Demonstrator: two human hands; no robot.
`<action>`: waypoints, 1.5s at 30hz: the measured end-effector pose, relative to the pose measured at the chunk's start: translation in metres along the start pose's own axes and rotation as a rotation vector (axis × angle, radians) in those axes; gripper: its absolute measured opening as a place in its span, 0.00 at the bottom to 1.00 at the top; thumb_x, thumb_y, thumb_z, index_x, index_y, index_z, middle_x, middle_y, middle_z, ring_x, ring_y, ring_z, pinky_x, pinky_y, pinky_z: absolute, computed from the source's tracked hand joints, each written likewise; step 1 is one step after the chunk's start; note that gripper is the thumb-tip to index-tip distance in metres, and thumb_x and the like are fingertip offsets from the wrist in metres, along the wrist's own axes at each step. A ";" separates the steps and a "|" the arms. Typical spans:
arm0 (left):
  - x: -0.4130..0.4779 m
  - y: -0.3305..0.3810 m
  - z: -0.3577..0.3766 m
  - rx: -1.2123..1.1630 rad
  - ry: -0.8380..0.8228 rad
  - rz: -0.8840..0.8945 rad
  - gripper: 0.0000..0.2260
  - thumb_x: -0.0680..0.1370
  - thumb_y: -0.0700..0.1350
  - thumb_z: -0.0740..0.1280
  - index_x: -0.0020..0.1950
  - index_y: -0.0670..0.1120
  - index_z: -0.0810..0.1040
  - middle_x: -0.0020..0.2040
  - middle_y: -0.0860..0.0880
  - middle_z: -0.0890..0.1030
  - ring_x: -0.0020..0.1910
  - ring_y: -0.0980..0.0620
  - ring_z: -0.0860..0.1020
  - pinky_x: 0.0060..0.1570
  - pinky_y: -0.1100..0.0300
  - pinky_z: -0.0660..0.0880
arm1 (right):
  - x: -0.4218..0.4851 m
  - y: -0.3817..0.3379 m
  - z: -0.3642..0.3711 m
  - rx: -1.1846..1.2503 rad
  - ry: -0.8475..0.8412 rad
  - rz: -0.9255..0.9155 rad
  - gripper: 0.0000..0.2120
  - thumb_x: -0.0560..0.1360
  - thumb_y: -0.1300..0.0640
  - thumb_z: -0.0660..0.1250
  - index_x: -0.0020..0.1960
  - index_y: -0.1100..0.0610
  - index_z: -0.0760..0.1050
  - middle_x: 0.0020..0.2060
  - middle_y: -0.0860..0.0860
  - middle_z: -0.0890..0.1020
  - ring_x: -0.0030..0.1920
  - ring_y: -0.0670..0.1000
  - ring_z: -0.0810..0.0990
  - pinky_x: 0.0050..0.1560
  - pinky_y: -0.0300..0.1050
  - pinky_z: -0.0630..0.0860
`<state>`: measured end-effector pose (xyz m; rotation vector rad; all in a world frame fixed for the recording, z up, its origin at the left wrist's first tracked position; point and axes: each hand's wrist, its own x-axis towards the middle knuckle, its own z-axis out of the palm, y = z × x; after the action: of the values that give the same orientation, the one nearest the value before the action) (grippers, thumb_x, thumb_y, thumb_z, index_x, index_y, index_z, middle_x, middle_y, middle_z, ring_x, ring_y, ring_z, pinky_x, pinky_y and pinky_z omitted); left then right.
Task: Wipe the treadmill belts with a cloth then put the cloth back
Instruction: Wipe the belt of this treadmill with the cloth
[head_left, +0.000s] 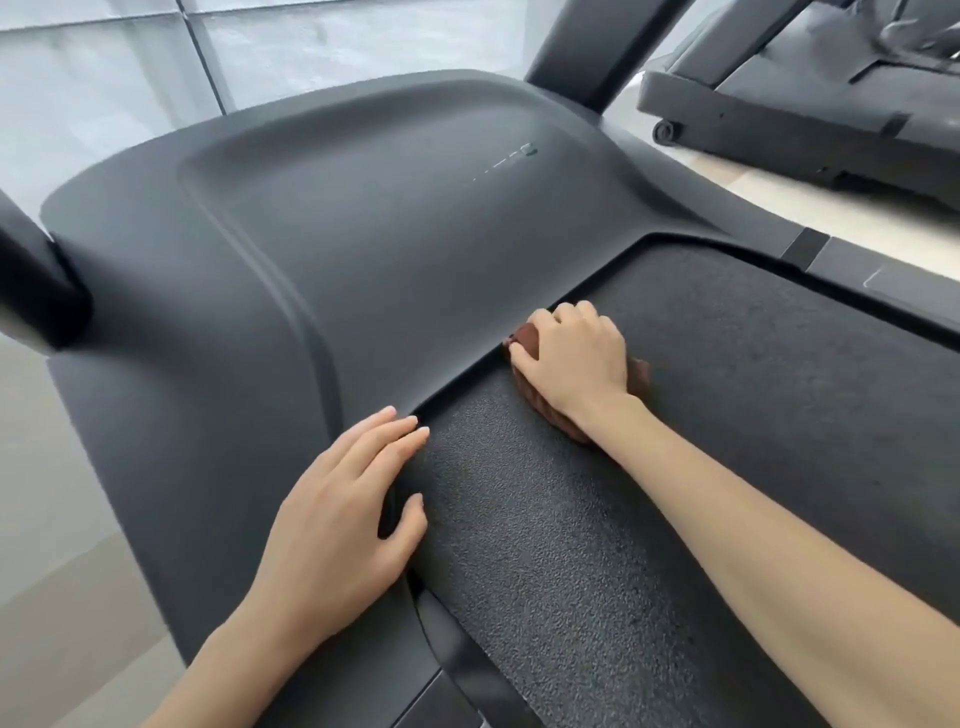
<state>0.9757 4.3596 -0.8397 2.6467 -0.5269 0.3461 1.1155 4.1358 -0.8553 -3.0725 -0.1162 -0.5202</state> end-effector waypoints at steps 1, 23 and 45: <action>0.000 -0.001 0.000 -0.004 0.017 -0.013 0.21 0.73 0.49 0.58 0.64 0.45 0.76 0.64 0.54 0.75 0.69 0.57 0.66 0.67 0.65 0.59 | -0.007 -0.006 -0.002 0.005 0.011 -0.030 0.19 0.76 0.41 0.59 0.55 0.54 0.75 0.52 0.54 0.79 0.56 0.56 0.72 0.51 0.49 0.67; -0.004 0.003 0.001 0.231 -0.276 0.144 0.19 0.74 0.55 0.56 0.61 0.54 0.77 0.62 0.55 0.76 0.60 0.54 0.75 0.67 0.58 0.62 | -0.041 0.087 -0.023 0.031 -0.047 0.298 0.20 0.73 0.38 0.61 0.58 0.50 0.75 0.52 0.57 0.78 0.56 0.60 0.73 0.49 0.50 0.71; 0.032 0.097 0.051 0.204 -0.462 0.489 0.27 0.77 0.60 0.47 0.68 0.50 0.72 0.69 0.51 0.71 0.70 0.49 0.67 0.68 0.42 0.63 | -0.267 0.089 -0.109 0.157 -0.046 0.008 0.24 0.69 0.37 0.65 0.60 0.49 0.76 0.47 0.45 0.78 0.44 0.50 0.76 0.42 0.46 0.76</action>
<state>0.9721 4.2453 -0.8409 2.7674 -1.3593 -0.0911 0.8350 4.0247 -0.8410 -2.9311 -0.1383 -0.4187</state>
